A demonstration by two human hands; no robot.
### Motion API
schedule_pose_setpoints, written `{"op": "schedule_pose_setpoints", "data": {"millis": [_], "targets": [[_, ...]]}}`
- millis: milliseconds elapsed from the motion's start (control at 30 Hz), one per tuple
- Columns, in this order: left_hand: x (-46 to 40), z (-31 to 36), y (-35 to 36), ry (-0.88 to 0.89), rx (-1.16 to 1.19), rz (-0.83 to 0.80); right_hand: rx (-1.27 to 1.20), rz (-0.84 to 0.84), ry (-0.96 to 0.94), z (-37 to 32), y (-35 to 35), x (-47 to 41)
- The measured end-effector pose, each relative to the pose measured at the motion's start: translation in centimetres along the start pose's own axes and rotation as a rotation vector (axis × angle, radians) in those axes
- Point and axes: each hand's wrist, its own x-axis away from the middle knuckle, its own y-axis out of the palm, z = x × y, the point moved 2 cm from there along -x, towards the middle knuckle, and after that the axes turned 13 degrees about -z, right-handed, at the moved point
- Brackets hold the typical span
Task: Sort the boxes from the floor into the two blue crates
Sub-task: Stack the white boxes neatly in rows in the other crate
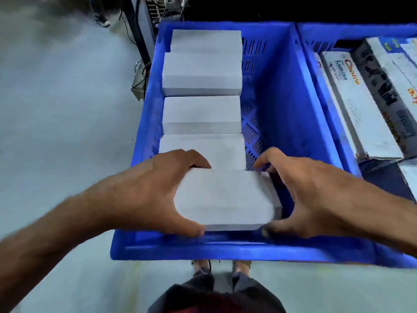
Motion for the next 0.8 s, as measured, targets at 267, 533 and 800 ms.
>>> {"op": "schedule_pose_setpoints", "data": {"millis": [267, 533, 800], "targets": [[-1.6, 0.4, 2.3, -0.125, -0.302, -0.018, -0.359, -0.405, 0.002, -0.1, 3.1, -5.3], [-3.7, -1.0, 5.1, -0.243, -0.597, -0.114, -0.278, -0.42, 0.145, -1.6, 6.0, -8.4], [-3.0, -2.3, 4.7, -0.194, -0.375, -0.011, -0.368, -0.424, 0.261, -2.5, 6.6, -9.3]]}}
